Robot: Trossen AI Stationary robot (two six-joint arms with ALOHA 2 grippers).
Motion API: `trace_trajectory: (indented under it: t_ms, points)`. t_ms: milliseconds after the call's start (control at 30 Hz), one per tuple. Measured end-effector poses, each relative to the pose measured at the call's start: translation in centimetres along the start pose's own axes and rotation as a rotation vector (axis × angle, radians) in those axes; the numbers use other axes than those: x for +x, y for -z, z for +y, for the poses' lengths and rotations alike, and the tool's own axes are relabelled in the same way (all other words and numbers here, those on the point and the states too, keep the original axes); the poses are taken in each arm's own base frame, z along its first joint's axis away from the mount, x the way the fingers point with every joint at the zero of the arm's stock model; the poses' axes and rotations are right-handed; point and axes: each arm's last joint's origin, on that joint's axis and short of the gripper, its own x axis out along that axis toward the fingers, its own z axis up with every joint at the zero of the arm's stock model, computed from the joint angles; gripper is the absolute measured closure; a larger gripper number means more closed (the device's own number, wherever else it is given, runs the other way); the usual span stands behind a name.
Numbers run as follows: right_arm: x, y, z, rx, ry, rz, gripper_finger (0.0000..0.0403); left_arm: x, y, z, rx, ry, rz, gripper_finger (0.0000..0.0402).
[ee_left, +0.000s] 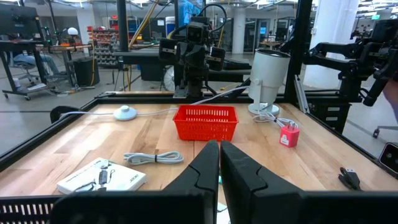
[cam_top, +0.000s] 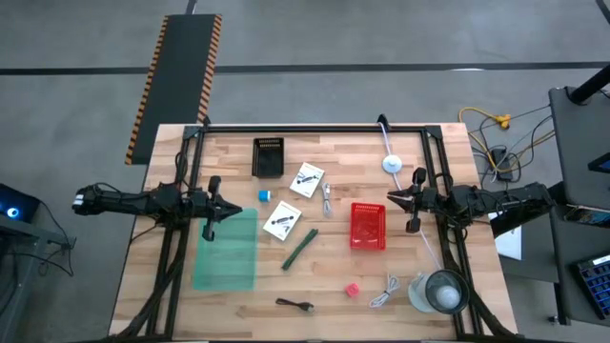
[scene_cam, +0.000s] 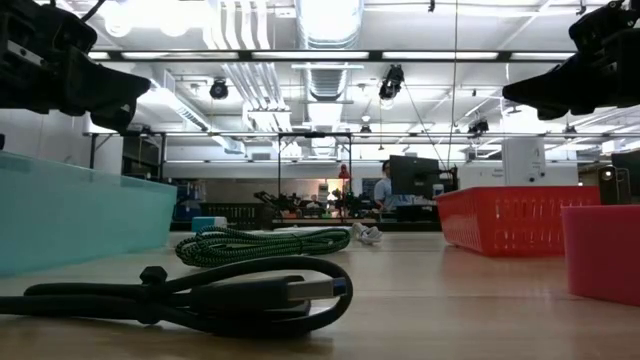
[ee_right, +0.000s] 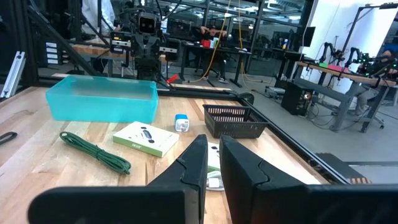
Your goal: Pick and place items into bin
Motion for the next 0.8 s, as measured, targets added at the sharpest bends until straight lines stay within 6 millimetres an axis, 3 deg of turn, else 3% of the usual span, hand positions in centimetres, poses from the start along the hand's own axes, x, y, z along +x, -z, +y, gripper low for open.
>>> trace_trajectory:
  t_ms: [533, 700, 800]
  points:
    - [0.0, -0.01, 0.0, 0.011, 0.0, -0.001, 0.0371, 0.0, 0.0, 0.0, 0.0, 0.0, -0.001, 0.0402]
    - [0.0, -0.09, -0.01, 0.216, 0.0, -0.009, 0.0371, 0.0, 0.0, 0.0, 0.005, 0.0, 0.0, 0.0402]
    - [0.0, -0.25, -0.03, 0.239, 0.0, -0.025, 0.0371, 0.0, -0.01, 0.0, 0.005, 0.0, -0.001, 0.0402]
